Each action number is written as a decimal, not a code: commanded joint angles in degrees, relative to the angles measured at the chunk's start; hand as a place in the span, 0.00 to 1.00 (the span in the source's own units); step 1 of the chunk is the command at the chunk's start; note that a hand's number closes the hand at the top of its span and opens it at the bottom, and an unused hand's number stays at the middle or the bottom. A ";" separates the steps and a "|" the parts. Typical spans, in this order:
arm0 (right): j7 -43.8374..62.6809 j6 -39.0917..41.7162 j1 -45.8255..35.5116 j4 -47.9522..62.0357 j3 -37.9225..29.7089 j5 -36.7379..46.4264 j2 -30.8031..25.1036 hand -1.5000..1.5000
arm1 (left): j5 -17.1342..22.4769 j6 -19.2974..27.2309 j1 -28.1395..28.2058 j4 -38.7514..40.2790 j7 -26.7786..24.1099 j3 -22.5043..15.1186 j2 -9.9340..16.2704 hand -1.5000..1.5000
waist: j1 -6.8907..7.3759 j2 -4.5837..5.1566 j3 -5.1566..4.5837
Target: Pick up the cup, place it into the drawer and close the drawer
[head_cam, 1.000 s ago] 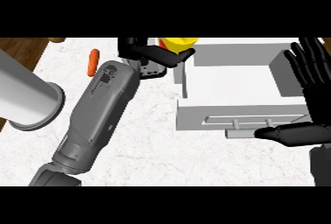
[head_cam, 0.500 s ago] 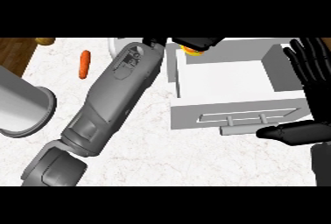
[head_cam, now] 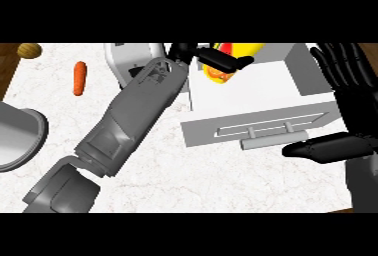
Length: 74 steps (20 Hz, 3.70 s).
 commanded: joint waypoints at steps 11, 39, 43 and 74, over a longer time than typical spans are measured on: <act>-0.02 9.01 -4.31 2.96 5.97 -8.04 1.96 1.00 | 11.59 -1.65 4.70 -3.65 -6.60 -2.44 0.00 0.00 | -4.09 1.29 -0.09; -10.87 8.79 -1.89 33.80 29.27 35.44 -6.21 0.00 | 23.72 -4.02 13.10 -9.47 -20.96 1.21 0.48 0.00 | 10.64 -1.20 -0.05; -15.98 5.46 -9.15 48.98 26.29 37.51 -5.40 1.00 | 23.39 -4.29 16.87 -13.09 -20.73 1.02 3.08 0.00 | 12.52 -1.31 0.00; -24.54 3.63 -34.78 72.18 4.62 25.98 -15.40 1.00 | 25.05 -16.53 29.51 -25.21 -15.55 -0.45 11.96 0.00 | 20.48 0.91 -0.06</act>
